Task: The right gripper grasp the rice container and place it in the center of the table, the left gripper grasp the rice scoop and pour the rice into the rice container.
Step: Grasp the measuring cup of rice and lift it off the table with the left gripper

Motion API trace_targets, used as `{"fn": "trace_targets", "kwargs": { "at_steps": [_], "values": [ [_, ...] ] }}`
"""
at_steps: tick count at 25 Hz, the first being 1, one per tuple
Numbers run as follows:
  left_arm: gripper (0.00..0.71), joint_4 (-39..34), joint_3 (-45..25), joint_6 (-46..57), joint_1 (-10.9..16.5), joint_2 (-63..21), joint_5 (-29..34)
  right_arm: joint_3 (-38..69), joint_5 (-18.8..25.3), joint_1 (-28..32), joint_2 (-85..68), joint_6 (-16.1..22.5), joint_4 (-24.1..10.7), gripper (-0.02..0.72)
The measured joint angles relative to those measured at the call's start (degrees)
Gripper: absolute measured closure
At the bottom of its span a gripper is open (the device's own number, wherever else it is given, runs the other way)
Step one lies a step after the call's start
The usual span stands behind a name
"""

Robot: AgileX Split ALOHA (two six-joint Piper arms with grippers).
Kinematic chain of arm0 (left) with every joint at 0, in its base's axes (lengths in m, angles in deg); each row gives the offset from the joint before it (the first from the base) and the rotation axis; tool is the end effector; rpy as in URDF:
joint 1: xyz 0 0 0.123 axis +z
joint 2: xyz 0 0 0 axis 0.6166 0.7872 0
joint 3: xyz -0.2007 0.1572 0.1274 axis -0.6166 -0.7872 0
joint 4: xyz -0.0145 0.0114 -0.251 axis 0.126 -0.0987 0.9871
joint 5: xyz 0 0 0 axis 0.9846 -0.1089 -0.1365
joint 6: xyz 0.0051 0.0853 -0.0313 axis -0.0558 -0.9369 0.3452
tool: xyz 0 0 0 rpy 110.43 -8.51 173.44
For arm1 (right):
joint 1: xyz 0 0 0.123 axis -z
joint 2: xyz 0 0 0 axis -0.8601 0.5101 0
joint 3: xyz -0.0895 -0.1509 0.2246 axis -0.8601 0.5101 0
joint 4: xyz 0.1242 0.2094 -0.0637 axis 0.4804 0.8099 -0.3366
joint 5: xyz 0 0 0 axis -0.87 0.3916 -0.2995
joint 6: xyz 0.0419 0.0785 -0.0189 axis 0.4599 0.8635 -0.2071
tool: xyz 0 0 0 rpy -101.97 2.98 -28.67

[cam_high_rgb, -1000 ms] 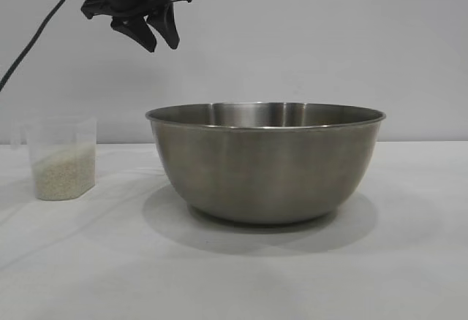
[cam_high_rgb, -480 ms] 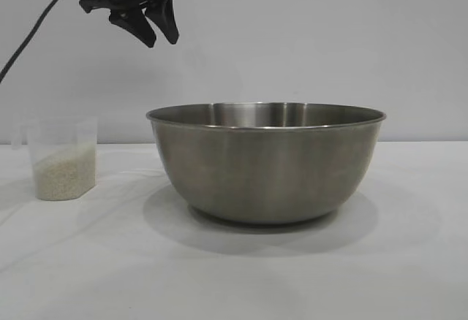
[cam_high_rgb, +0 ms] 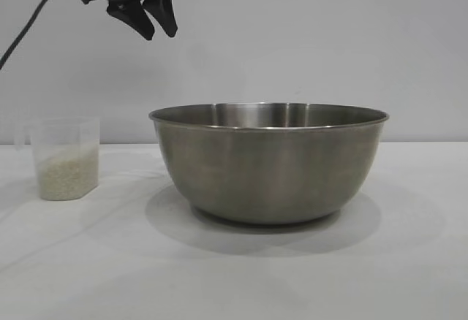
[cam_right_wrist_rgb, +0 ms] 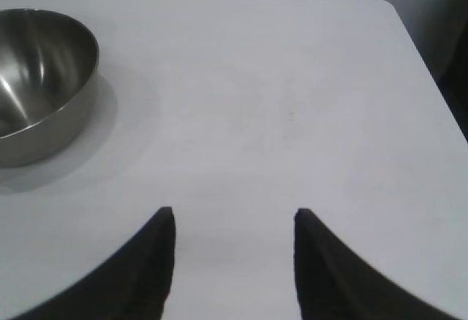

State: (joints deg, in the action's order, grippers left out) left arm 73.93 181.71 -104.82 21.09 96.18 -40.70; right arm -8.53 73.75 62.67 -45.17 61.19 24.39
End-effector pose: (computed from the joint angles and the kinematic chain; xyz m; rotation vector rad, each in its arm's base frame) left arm 0.4515 -0.1481 0.2703 0.4155 2.1862 -0.2692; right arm -0.0098 0.0090 0.2680 -0.0953 2.1155 0.0066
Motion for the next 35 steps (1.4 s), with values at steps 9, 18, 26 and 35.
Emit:
{"fn": "trace_targets", "kwargs": {
  "at_steps": [9, 18, 26, 35],
  "values": [
    [0.442, -1.1, -29.7, -2.2, 0.0, -17.8, -28.0, 0.0, 0.0, 0.0, 0.0, 0.0, 0.0, 0.351],
    [0.442, -7.4, -65.0, 10.0, 1.0, -29.3, -56.6, 0.0, -0.1, 0.0, 0.0, 0.4, 0.0, 0.351],
    [0.531, -7.4, -79.6, 11.9, 1.6, -27.8, -74.2, 0.0, -0.1, 0.0, 0.0, 0.8, 0.0, 0.377],
    [0.474, -7.4, -80.0, 10.7, 1.6, -15.4, -82.1, 0.0, -0.1, 0.0, 0.0, 0.9, 0.0, 0.409]
  ]
}}
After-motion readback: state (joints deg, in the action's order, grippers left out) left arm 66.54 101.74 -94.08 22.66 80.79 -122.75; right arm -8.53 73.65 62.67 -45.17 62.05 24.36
